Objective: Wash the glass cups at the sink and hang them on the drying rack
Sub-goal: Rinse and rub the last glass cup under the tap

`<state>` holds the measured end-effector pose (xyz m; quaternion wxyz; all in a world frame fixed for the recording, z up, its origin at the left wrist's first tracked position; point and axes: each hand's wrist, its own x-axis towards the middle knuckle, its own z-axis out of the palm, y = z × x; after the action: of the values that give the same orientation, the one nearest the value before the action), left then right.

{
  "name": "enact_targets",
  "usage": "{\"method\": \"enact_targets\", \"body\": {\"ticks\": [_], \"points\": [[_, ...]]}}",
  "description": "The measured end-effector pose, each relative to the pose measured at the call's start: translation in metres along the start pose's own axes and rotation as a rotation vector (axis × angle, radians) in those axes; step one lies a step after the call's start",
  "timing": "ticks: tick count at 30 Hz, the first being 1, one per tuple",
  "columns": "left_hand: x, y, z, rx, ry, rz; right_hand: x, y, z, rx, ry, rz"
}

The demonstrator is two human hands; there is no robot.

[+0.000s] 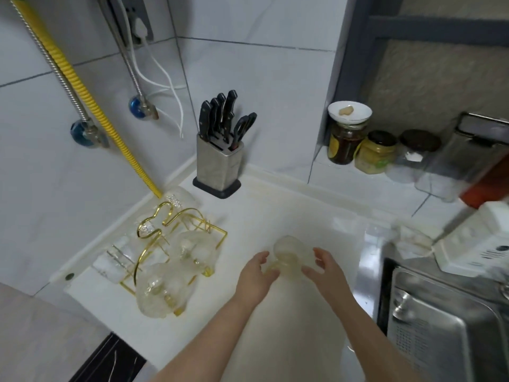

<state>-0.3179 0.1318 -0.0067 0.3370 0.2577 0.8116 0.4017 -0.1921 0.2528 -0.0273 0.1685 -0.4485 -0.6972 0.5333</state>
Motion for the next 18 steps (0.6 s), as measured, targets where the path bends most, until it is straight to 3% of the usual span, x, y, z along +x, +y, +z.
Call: {"method": "enact_targets", "body": {"ticks": [7, 18], "points": [[0.022, -0.014, 0.026, -0.127, 0.004, 0.017, 0.028, 0.019, 0.005, -0.034, -0.224, 0.01], [-0.006, -0.017, 0.028, -0.166, 0.072, 0.079, 0.004, 0.04, 0.005, 0.126, -0.211, -0.028]]}}
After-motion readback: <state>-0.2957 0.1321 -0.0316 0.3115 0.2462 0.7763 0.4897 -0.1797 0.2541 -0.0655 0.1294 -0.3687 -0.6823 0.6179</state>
